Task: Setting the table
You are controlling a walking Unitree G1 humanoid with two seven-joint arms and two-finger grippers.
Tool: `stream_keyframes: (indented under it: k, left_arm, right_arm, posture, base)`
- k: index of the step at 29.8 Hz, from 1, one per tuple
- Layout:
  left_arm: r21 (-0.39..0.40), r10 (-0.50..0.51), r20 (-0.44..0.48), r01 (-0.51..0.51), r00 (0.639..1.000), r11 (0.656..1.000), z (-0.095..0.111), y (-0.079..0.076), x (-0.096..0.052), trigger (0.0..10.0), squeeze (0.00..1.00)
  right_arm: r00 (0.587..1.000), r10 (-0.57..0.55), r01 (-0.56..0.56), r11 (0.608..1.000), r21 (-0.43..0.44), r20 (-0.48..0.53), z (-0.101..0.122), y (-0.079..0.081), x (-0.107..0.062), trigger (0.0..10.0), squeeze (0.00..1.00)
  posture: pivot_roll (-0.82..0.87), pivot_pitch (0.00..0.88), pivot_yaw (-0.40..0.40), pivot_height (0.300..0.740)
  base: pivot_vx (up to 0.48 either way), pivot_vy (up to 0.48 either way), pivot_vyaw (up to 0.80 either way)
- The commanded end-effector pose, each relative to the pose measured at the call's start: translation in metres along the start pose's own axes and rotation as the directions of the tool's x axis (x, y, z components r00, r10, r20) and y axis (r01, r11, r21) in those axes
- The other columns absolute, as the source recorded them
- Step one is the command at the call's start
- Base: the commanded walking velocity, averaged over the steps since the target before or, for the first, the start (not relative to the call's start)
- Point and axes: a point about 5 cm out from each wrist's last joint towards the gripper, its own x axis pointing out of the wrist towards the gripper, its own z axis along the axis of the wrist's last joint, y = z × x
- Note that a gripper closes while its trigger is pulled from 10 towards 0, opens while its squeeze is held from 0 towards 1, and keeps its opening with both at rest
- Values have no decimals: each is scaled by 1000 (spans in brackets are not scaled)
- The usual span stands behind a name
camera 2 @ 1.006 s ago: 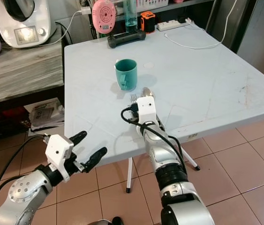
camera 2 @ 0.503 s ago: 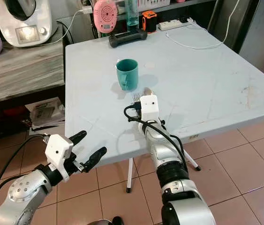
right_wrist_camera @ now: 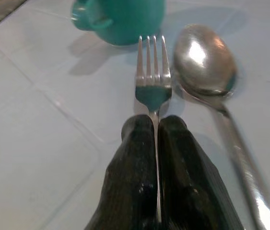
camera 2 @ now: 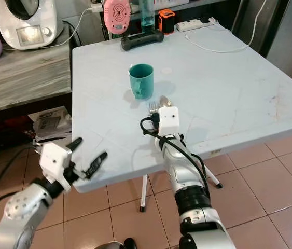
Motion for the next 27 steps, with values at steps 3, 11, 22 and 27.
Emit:
stream_keyframes:
  k: [3, 11, 22, 27]
  left_arm:
    - [20, 87, -2, -87, 996, 996, -2, 12, -1, 10000, 0]
    - [21, 188, 39, -189, 981, 982, 2, 22, 3, 10000, 0]
    - [-52, 337, 56, -335, 940, 941, 3, 39, 5, 10000, 0]
    - [-48, 354, 64, -352, 933, 935, 3, 40, 5, 10000, 0]
  right_arm:
    - [994, 33, -31, 999, -16, 107, 16, 7, -6, 0, 0]
    - [979, 32, -23, 999, -44, 202, 32, 6, -13, 0, 0]
    - [955, 29, 5, 994, -112, 295, 47, -2, -27, 10000, 0]
    - [954, 34, 3, 993, -121, 296, 47, -1, -28, 10000, 0]
  posture:
    - [-74, 94, 104, 740]
    - [-79, 86, 103, 740]
    - [-84, 71, 96, 740]
    - [-86, 69, 96, 740]
  base:
    - [0, 0, 0]
    - [0, 0, 0]
    - [0, 0, 0]
    - [0, 0, 0]
